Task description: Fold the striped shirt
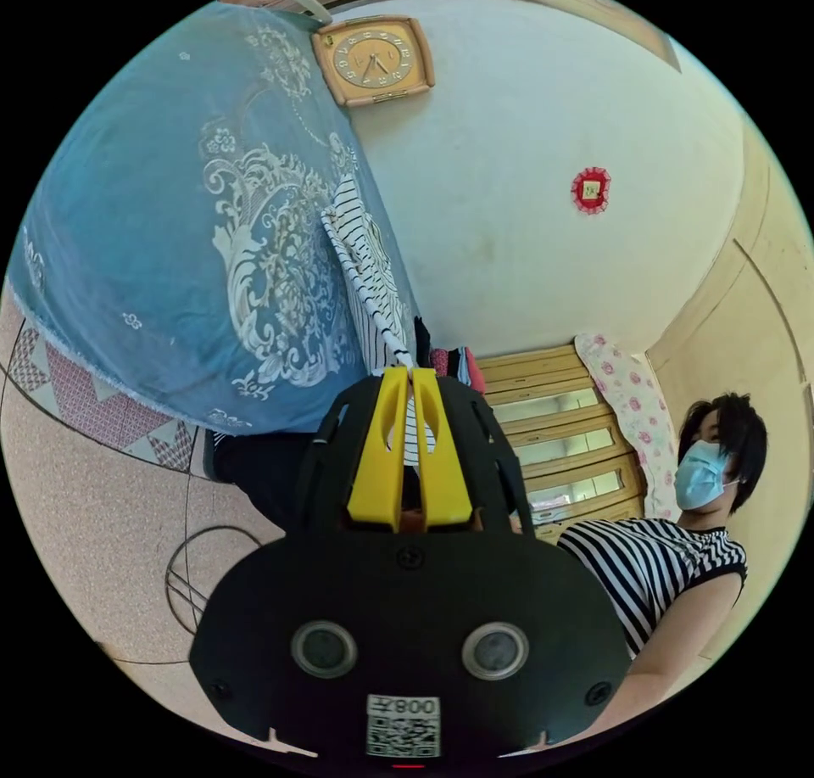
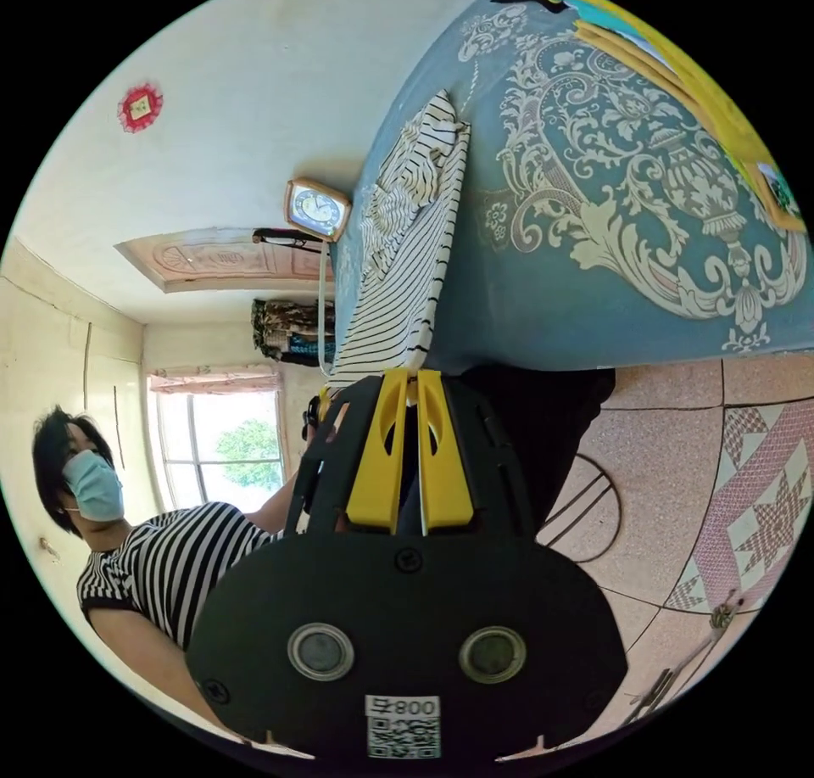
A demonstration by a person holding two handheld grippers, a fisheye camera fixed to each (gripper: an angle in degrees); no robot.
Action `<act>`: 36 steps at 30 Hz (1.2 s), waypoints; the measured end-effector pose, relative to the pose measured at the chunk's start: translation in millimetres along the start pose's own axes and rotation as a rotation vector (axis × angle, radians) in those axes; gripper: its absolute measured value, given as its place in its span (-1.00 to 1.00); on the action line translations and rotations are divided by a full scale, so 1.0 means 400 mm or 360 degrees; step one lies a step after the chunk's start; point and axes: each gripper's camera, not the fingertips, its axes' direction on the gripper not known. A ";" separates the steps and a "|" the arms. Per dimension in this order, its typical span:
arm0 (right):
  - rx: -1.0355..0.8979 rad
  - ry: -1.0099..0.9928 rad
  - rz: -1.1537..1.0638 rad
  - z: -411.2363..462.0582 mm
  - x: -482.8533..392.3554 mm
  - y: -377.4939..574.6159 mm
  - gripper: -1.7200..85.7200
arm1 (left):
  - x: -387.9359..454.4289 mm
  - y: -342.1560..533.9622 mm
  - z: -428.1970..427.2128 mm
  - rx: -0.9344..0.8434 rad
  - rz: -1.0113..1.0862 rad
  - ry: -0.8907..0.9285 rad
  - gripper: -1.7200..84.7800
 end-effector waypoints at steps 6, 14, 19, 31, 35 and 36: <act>0.0070 -0.0042 -0.0148 -0.069 -0.041 0.055 -0.92 | 0.079 0.031 -0.027 0.0006 0.0104 0.0045 -0.95; 0.0134 -0.0066 -0.0198 -0.162 -0.023 0.151 -0.92 | 0.139 0.104 -0.078 0.0029 0.0150 0.0071 -0.95; 0.0150 -0.0101 -0.0197 -0.203 0.006 0.217 -0.92 | 0.147 0.161 -0.105 0.0045 0.0115 0.0115 -0.95; 0.0142 -0.0151 -0.0160 -0.268 0.088 0.348 -0.92 | 0.184 0.264 -0.172 0.0040 0.0085 0.0126 -0.95; 0.0141 -0.0165 -0.0161 -0.293 0.107 0.373 -0.92 | 0.191 0.289 -0.189 0.0039 0.0072 0.0125 -0.95; 0.0142 -0.0171 -0.0164 -0.300 0.111 0.378 -0.92 | 0.193 0.295 -0.195 0.0052 0.0070 0.0142 -0.95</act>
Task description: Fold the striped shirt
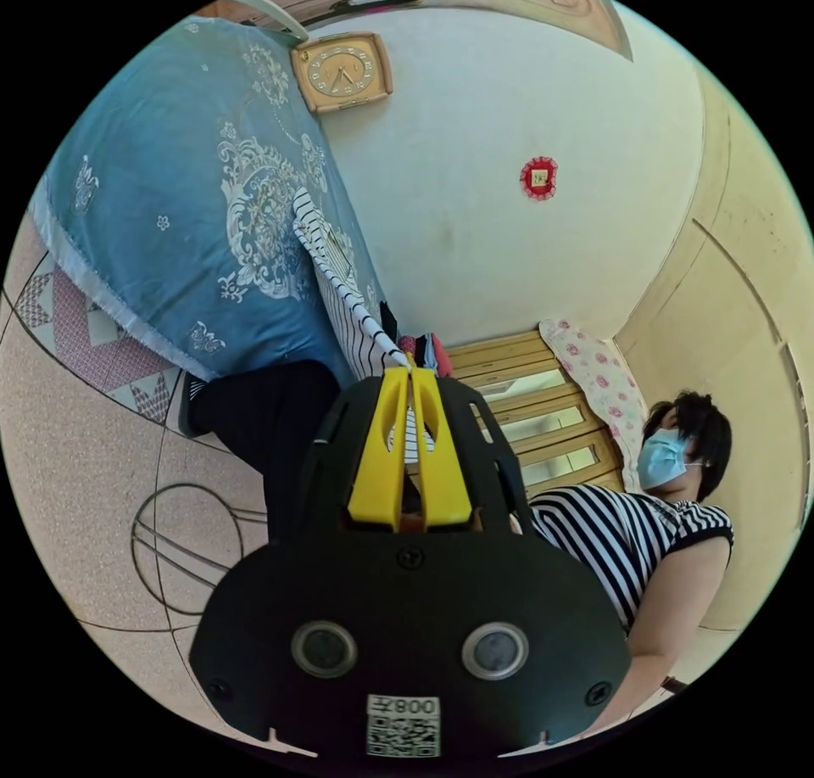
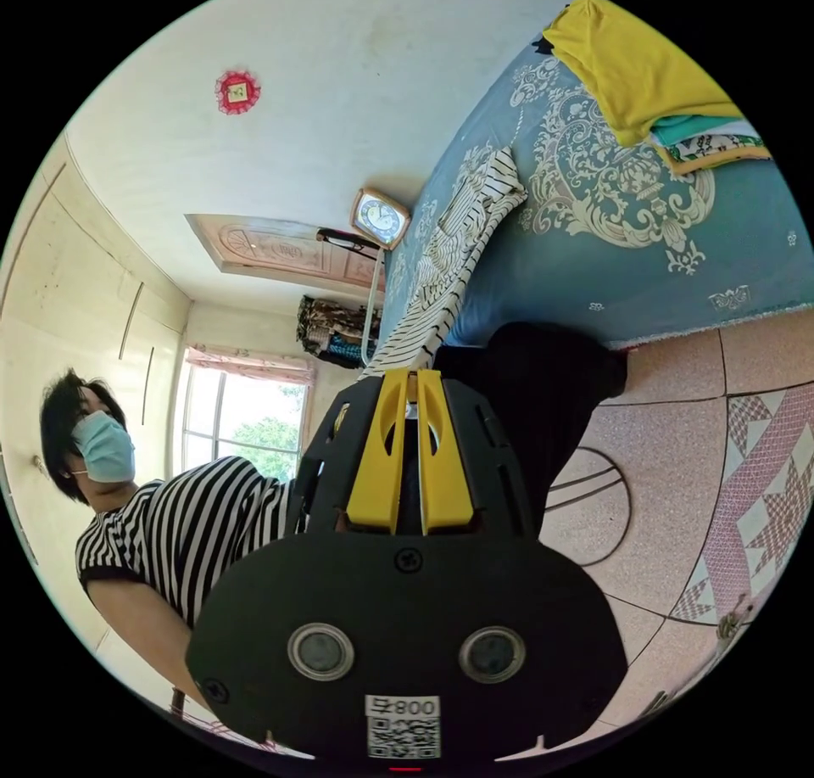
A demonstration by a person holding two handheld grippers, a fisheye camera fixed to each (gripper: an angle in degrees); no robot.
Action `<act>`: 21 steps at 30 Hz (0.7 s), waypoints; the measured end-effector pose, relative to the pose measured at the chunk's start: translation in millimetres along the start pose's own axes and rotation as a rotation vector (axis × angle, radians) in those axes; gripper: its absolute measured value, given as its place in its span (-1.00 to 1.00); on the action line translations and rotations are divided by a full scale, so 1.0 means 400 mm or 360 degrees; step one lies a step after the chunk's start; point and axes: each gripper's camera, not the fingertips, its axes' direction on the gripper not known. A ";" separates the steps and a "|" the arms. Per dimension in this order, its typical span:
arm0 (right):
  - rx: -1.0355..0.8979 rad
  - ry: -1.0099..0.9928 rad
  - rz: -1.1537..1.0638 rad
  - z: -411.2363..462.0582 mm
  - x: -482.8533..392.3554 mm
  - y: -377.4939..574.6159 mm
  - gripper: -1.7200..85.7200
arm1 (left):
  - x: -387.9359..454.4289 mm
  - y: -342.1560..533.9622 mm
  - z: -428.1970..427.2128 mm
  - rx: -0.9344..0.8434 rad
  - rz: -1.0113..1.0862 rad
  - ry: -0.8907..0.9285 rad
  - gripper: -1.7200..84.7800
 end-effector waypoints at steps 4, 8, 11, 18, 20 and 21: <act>-0.0011 0.0018 0.0003 -0.020 0.008 0.011 -0.92 | 0.006 0.014 -0.019 0.0034 -0.0013 0.0017 -0.95; -0.0013 0.0013 0.0029 -0.037 0.032 0.014 -0.92 | 0.003 0.018 -0.028 0.0019 -0.0049 0.0001 -0.95; 0.0004 -0.0011 0.0061 -0.042 0.057 -0.001 -0.92 | -0.008 0.008 -0.024 0.0049 -0.0088 0.0040 -0.95; 0.0012 0.0000 0.0053 -0.052 0.078 -0.092 -0.92 | -0.005 -0.077 0.012 0.0047 -0.0089 0.0070 -0.95; 0.0030 -0.0015 0.0046 -0.059 0.079 -0.120 -0.92 | -0.001 -0.106 0.022 0.0048 -0.0078 0.0073 -0.95; 0.0040 -0.0019 0.0045 -0.063 0.081 -0.141 -0.92 | 0.003 -0.126 0.029 0.0047 -0.0072 0.0074 -0.95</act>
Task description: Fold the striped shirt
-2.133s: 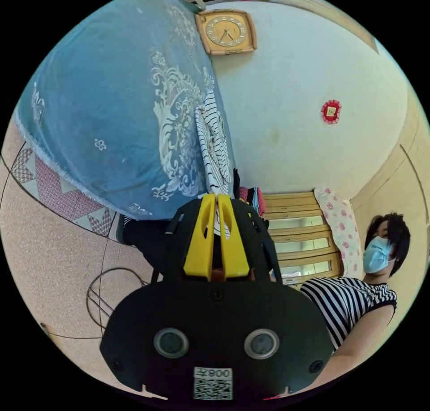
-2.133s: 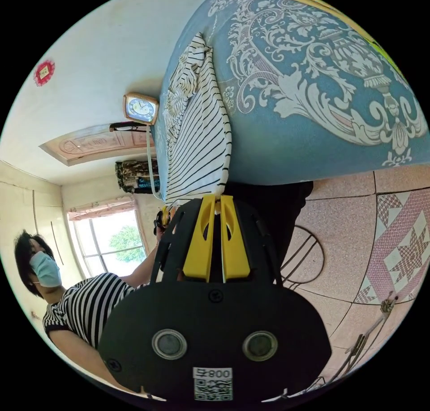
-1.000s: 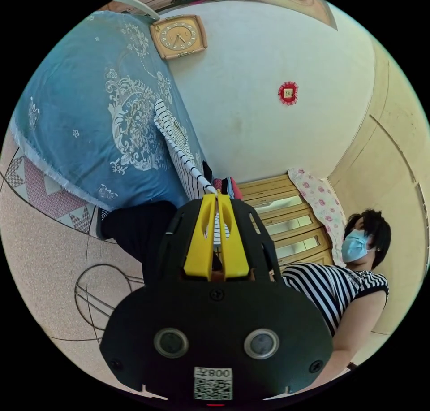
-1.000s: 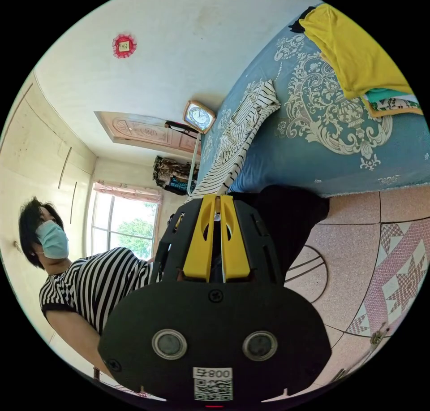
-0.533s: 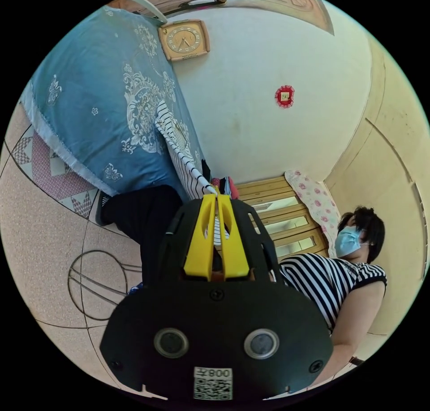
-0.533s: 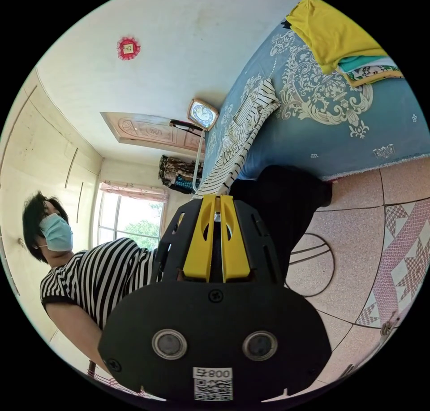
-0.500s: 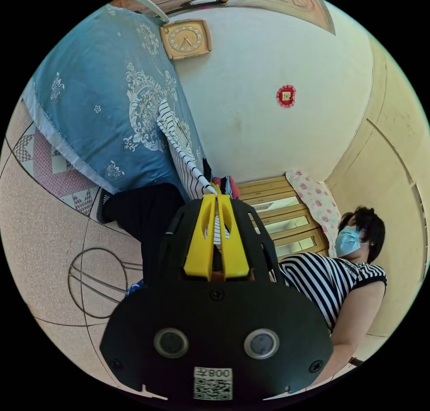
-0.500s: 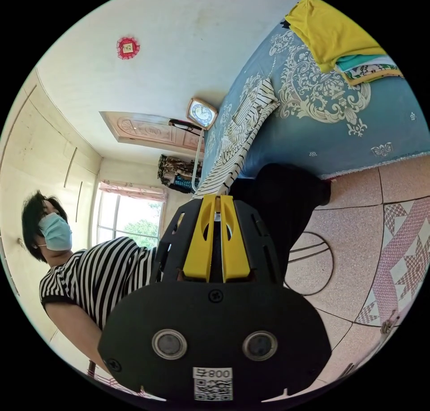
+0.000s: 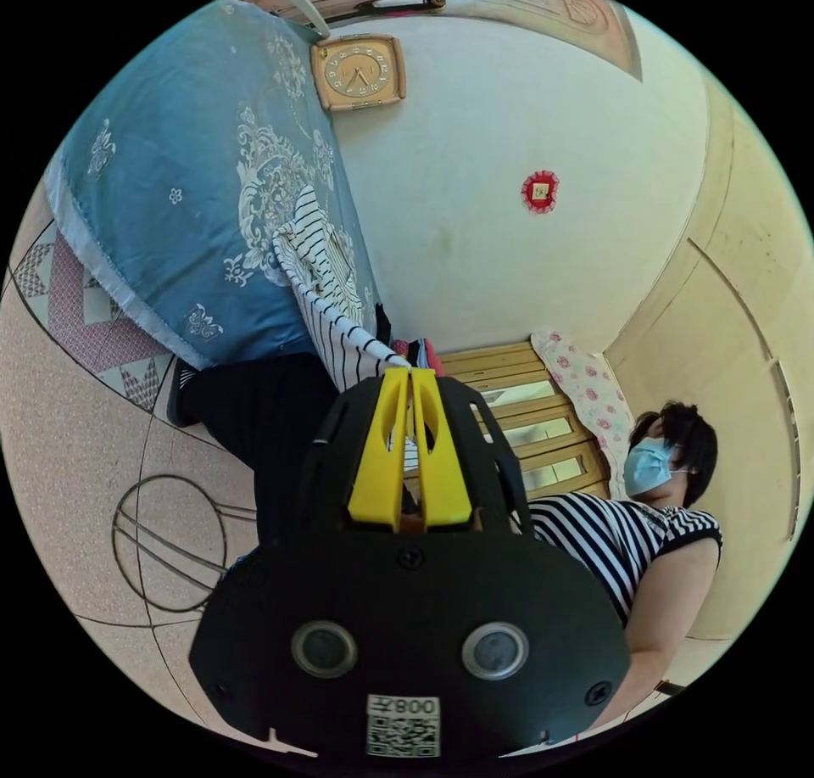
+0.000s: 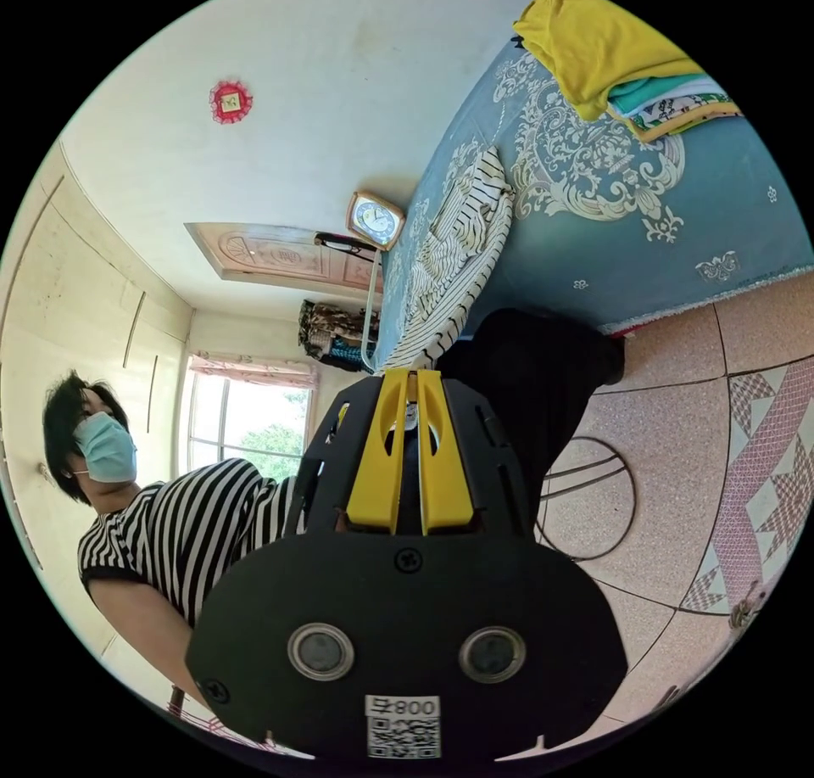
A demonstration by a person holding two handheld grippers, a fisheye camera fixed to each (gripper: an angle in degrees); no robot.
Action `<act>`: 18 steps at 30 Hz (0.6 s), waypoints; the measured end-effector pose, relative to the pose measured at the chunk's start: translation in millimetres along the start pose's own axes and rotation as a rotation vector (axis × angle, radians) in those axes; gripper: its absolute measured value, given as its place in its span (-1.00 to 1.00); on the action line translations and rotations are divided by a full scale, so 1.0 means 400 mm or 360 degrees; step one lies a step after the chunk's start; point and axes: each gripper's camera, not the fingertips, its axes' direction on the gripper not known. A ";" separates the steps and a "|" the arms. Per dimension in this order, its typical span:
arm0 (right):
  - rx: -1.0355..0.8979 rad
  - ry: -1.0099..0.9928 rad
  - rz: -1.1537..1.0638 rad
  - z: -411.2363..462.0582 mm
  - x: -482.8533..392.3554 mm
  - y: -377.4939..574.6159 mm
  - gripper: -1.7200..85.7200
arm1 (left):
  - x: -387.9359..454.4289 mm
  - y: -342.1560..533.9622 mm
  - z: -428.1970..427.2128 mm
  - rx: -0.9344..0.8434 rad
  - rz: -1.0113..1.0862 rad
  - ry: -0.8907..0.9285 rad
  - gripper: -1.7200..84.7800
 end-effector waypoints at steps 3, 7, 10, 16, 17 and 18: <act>0.0027 -0.0014 -0.0007 -0.007 0.000 -0.059 -0.92 | 0.009 -0.055 0.022 0.0003 0.0015 0.0010 -0.95; 0.0063 -0.0038 -0.0021 -0.010 -0.005 -0.152 -0.92 | 0.021 -0.138 0.055 0.0011 0.0034 0.0018 -0.95; 0.0079 -0.0040 -0.0050 -0.004 -0.019 -0.252 -0.92 | 0.038 -0.226 0.092 0.0004 0.0076 0.0020 -0.95; 0.0077 0.0006 -0.0118 0.022 -0.058 -0.498 -0.92 | 0.074 -0.444 0.198 -0.0028 0.0174 0.0013 -0.95; 0.0076 0.0017 -0.0127 0.029 -0.065 -0.552 -0.92 | 0.079 -0.491 0.224 -0.0038 0.0190 0.0007 -0.95; 0.0072 0.0028 -0.0133 0.037 -0.071 -0.606 -0.92 | 0.082 -0.538 0.249 -0.0046 0.0202 0.0000 -0.95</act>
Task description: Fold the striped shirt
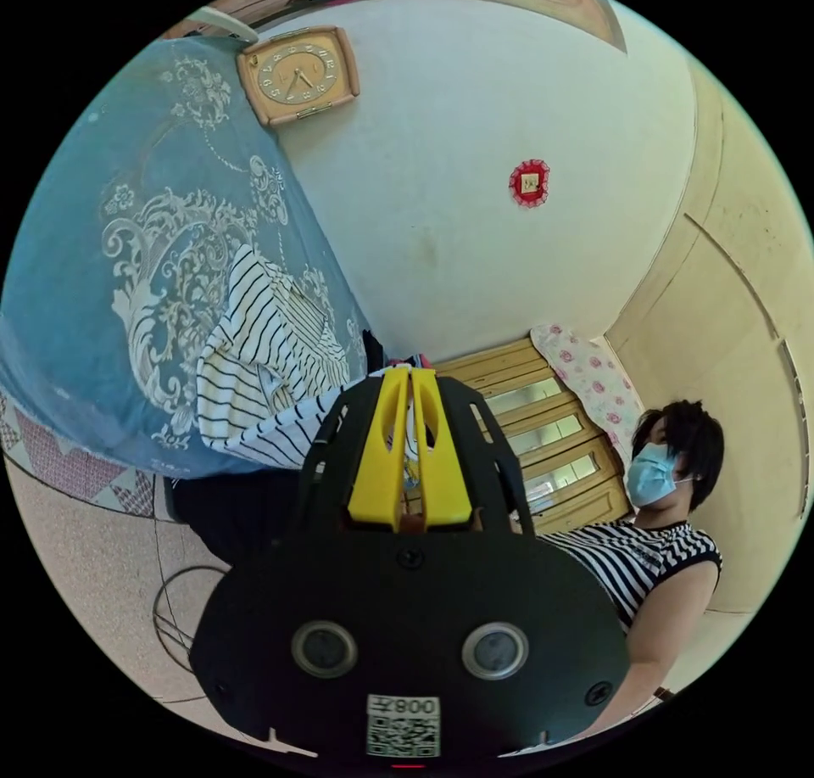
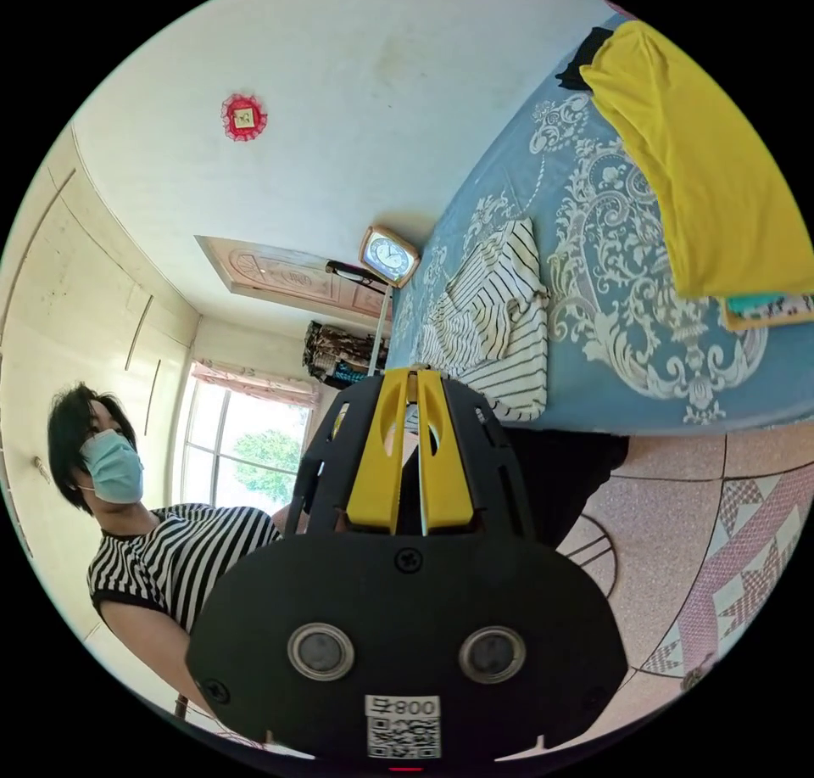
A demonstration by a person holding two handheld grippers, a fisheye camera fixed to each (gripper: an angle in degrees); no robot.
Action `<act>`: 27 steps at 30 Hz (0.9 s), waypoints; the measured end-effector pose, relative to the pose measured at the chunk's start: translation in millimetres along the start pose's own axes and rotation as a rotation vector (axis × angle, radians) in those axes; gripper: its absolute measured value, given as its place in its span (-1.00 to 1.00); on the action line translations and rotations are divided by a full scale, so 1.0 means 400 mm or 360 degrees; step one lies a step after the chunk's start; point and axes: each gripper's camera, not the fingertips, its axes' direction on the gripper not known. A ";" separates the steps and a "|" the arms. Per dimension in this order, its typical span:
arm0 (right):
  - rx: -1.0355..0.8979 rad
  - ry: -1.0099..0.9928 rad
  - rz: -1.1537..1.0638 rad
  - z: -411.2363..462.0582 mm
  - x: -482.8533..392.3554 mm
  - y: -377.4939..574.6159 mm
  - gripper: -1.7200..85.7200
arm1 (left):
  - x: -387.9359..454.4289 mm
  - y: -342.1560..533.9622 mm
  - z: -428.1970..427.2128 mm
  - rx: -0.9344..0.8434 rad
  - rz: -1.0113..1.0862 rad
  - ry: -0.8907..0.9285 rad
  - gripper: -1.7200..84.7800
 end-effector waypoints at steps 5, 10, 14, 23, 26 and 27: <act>-0.0025 0.0051 0.0010 0.051 0.006 -0.211 -0.92 | -0.028 -0.183 0.097 -0.0020 0.0011 -0.0035 -0.95; -0.0051 0.0083 0.0078 0.114 0.044 -0.408 -0.92 | -0.078 -0.351 0.192 -0.0047 -0.0023 -0.0091 -0.95; -0.0099 0.0124 0.0132 0.176 0.080 -0.568 -0.92 | -0.128 -0.482 0.268 -0.0063 -0.0055 -0.0139 -0.95; -0.0204 0.0213 0.0199 0.311 0.114 -0.865 -0.92 | -0.232 -0.711 0.417 -0.0093 -0.0126 -0.0238 -0.95; -0.0231 0.0244 0.0219 0.346 0.116 -0.943 -0.92 | -0.255 -0.773 0.464 -0.0105 -0.0136 -0.0265 -0.95; -0.0243 0.0258 0.0230 0.360 0.116 -0.972 -0.92 | -0.264 -0.795 0.483 -0.0111 -0.0141 -0.0277 -0.95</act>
